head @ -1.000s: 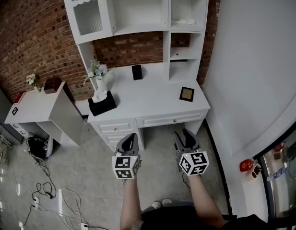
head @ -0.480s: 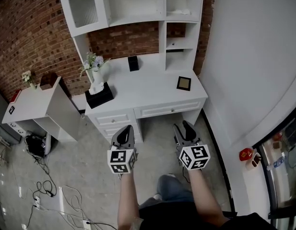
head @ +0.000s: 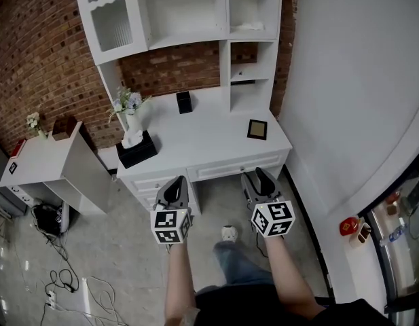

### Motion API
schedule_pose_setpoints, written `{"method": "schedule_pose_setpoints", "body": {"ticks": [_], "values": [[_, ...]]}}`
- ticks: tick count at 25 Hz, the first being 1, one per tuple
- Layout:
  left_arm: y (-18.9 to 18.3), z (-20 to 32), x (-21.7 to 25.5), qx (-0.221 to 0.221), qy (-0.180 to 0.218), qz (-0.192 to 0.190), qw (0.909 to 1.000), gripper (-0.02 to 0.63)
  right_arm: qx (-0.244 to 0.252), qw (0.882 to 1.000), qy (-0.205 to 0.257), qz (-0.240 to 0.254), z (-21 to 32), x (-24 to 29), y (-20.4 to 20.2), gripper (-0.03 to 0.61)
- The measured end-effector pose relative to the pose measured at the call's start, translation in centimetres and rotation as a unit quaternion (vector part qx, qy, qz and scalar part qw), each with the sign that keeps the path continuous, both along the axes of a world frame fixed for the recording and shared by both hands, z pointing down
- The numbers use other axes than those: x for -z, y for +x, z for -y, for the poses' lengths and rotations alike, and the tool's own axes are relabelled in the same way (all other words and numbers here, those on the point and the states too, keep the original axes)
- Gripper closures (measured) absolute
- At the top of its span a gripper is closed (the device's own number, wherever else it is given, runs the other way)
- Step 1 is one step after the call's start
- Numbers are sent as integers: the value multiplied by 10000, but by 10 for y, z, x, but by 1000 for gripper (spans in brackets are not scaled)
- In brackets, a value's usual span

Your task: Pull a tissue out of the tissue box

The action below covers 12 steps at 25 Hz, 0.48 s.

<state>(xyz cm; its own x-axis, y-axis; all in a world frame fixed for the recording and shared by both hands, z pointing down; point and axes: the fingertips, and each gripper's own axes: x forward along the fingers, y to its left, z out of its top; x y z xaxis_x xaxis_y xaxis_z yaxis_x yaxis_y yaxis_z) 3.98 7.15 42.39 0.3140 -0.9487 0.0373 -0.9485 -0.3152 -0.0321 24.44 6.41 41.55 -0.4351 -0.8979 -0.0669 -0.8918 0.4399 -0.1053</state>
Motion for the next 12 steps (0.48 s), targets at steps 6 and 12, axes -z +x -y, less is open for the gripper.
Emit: {"method": "schedule_pose_setpoints", "body": {"ticks": [6,12], "values": [[-10,44,-11,66,-60,90,9999,604,76,9999,-20,71,49,-11,-13,417],[-30,112,-27,258,-188,66,9995,604,238,9996,-151,75,123,-26,-33,417]]}}
